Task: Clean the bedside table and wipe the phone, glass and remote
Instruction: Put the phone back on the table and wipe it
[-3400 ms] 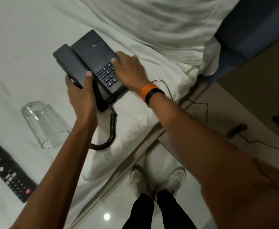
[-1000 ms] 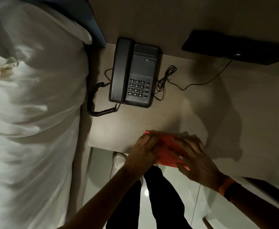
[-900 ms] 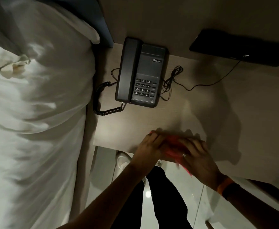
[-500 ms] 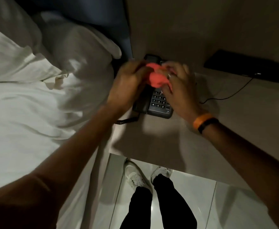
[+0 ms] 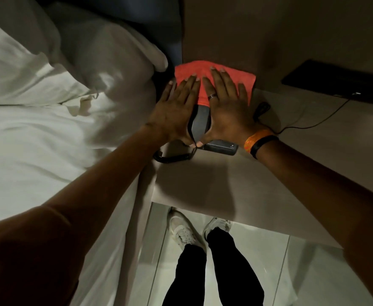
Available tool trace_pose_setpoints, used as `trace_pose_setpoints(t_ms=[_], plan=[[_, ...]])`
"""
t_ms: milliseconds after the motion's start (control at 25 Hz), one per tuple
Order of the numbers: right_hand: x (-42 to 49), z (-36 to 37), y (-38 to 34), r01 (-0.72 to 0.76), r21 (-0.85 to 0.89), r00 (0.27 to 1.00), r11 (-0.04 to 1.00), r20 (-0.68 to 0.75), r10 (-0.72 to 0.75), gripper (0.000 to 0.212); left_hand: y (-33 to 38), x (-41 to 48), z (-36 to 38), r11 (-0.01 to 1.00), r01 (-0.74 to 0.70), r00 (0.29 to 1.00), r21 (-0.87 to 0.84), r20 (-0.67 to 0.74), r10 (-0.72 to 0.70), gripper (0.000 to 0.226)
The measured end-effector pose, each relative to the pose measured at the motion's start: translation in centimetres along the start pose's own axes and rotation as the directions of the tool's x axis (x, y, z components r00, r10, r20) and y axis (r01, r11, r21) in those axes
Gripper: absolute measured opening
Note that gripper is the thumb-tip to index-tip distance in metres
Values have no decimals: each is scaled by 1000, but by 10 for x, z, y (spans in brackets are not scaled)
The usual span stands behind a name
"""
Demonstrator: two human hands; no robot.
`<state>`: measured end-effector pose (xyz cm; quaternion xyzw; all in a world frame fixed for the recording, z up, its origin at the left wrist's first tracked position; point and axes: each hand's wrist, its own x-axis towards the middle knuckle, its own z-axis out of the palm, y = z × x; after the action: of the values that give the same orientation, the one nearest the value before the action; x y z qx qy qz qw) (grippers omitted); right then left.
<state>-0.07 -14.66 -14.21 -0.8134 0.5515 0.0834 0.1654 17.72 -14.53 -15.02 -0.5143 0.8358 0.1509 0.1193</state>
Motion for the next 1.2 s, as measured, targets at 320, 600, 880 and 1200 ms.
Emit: trace_pose_setpoints(t_ms=[320,600,880,1200], plan=[[-43,31,-19,55,37,956,998,-292,-42,98,19,-44,33,998,-34,931,-47,-364,15,86],[-75,72,-41,66,-86,861,994,-499,-101,40,34,-71,59,995,-99,858,29,-504,100,32],[-89,79,-51,39,-16,863,999,-504,-42,28,45,-79,53,978,-168,801,126,-561,210,21],[-109,8,-12,-128,497,992,858,75,104,8,62,-79,-2,919,-108,994,-380,-56,94,36]])
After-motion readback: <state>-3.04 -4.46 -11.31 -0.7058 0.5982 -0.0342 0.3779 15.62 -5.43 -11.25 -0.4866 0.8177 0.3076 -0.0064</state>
